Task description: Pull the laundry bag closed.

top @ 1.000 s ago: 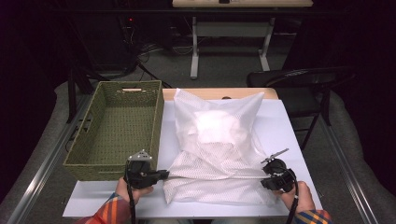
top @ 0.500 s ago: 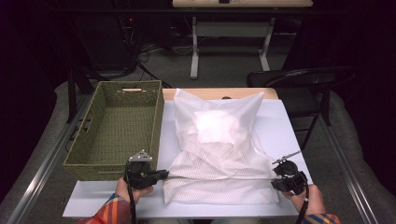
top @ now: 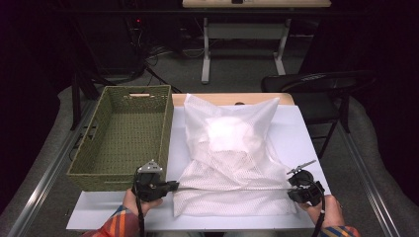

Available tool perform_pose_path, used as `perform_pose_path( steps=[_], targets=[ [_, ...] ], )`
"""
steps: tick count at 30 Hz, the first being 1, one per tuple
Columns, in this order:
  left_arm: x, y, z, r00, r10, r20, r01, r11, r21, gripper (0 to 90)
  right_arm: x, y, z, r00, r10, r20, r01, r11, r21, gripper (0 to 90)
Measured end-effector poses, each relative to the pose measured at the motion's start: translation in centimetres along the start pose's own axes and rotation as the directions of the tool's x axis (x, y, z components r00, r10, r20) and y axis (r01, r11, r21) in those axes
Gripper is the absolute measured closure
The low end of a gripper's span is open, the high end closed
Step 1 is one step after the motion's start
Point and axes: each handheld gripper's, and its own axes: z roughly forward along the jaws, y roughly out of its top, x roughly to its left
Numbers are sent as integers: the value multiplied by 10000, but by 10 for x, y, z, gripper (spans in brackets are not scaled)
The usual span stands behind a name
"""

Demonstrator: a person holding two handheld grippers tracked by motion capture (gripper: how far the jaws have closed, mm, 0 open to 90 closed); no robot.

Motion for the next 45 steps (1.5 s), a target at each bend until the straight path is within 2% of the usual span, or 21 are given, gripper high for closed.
perform_pose_path(
  steps=[2, 4, 9, 12, 14, 16, 18, 21, 22, 24, 25, 27, 29, 30, 33, 37, 41, 44, 45],
  targets=[
    [-1, 0, 0, 10000, -36, -27, 36, 10000, -11, 863, 2, 1, 0, 9999, -118, -12, 118, 9999, 6, 860],
    [-3, 1, 0, 10000, 89, 7, -89, 10000, 24, 854, 2, 1, -2, 9996, -266, -55, 266, 9996, -127, 857],
    [-4, -1, -1, 9997, 196, 132, -198, 9997, 174, 799, 2, 1, -2, 9997, -238, -92, 236, 9996, -182, 835],
    [-8, -1, -2, 9983, 585, -56, -582, 9976, 386, 741, 4, 1, -3, 9995, -300, -13, 300, 9995, -131, 803],
    [-10, -2, -3, 9969, 768, -161, -759, 9957, 524, 700, 6, 2, -4, 9988, -494, 57, 495, 9986, -178, 758],
    [-11, -2, -4, 9965, 824, -140, -814, 9946, 638, 636, 7, 2, -6, 9988, -480, 38, 481, 9985, -264, 722],
    [-13, -3, -5, 9954, 951, -104, -938, 9913, 925, 518, 8, 1, -8, 9988, -491, 6, 491, 9983, -324, 660],
    [-15, -5, -10, 9934, 1143, 16, -1136, 9859, 1226, 397, 7, 1, -9, 9982, -584, -156, 577, 9974, -421, 504],
    [-16, -5, -12, 9922, 1249, -20, -1236, 9843, 1259, 377, 7, 1, -10, 9983, -581, -74, 577, 9975, -419, 467],
    [-18, -8, -18, 9893, 1455, -141, -1429, 9828, 1172, 347, 7, 1, -12, 9956, -833, 423, 850, 9956, -406, 359],
    [-19, -10, -23, 9880, 1534, -181, -1504, 9819, 1154, 331, 7, 1, -14, 9952, -844, 502, 867, 9952, -458, 324],
    [-18, -12, -31, 9870, 1594, -221, -1559, 9812, 1136, 303, 5, 0, -17, 9961, -797, 389, 820, 9947, -615, 239],
    [-17, -15, -38, 9886, 1478, -299, -1443, 9847, 975, 283, 3, -1, -20, 9955, -858, 390, 886, 9932, -759, 194],
    [-16, -16, -41, 9885, 1468, -365, -1427, 9850, 972, 275, 3, -2, -20, 9952, -884, 409, 914, 9929, -767, 182],
    [-13, -19, -55, 9888, 1349, -632, -1298, 9883, 798, 252, 2, -3, -20, 9896, -1134, 885, 1193, 9907, -648, 153],
    [-6, -23, -68, 9894, 1124, -922, -1074, 9925, 579, 227, 0, -6, -22, 9882, -1201, 951, 1280, 9883, -826, 104],
    [4, -31, -83, 9887, 795, -1268, -779, 9968, 178, 218, -4, -9, -27, 9895, -1043, 1002, 1159, 9862, -1183, 39],
    [9, -37, -94, 9870, 842, -1371, -889, 9956, -281, 213, -9, -13, -27, 9877, -940, 1252, 1091, 9869, -1190, 37],
    [11, -38, -98, 9844, 835, -1549, -895, 9955, -319, 210, -10, -15, -27, 9866, -922, 1343, 1081, 9874, -1160, 25]
  ],
)
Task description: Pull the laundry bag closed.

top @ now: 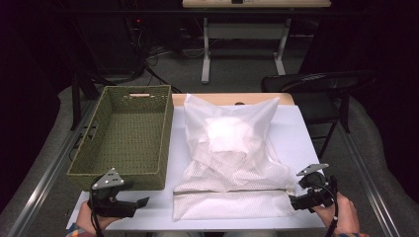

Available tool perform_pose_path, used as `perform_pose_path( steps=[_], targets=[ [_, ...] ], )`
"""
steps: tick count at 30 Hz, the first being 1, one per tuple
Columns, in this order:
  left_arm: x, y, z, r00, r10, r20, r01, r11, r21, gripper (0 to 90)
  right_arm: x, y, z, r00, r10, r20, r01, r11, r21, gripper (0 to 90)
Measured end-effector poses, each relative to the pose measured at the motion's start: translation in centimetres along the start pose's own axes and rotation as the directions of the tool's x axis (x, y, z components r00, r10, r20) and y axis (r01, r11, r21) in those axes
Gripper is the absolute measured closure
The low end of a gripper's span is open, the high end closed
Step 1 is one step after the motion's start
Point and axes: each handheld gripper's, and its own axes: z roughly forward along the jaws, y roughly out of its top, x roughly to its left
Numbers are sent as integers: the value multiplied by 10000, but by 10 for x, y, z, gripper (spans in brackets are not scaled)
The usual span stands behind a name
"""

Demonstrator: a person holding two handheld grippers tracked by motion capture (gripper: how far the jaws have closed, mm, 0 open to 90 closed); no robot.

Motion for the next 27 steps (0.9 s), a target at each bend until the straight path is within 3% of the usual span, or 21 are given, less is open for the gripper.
perform_pose_path(
  steps=[5, 9, 12, 16, 19, 23, 25, 27],
  targets=[
    [17, -13, -10, 9971, -620, -451, 605, 9976, -347, 176, -10, -12, -1, 9981, 585, 193, -578, 9978, -329, 0],
    [19, -21, -11, 9932, -856, -789, 831, 9959, -345, 162, -17, -23, -1, 9909, 1343, 21, -1338, 9886, -696, 0],
    [15, -24, -11, 9932, -794, -850, 757, 9961, -462, 154, -19, -28, 1, 9873, 1543, -374, -1565, 9855, -660, 0],
    [11, -25, -6, 9941, -446, -984, 436, 9990, -116, 148, -21, -30, 4, 9820, 1737, -740, -1784, 9819, -632, 0],
    [12, -26, -3, 9937, -404, -1043, 404, 9992, -13, 148, -22, -33, 5, 9808, 1717, -926, -1767, 9831, -481, 0],
    [12, -29, -1, 9900, 120, -1407, -118, 9999, 24, 149, -24, -36, 4, 9804, 1803, -795, -1843, 9818, -452, 0],
    [12, -29, -1, 9899, 196, -1405, -203, 9998, -34, 147, -24, -36, 5, 9800, 1827, -785, -1864, 9815, -435, 0],
    [13, -29, 0, 9867, 392, -1579, -391, 9992, 37, 144, -24, -36, 7, 9800, 1750, -950, -1786, 9834, -310, 0]
  ],
)
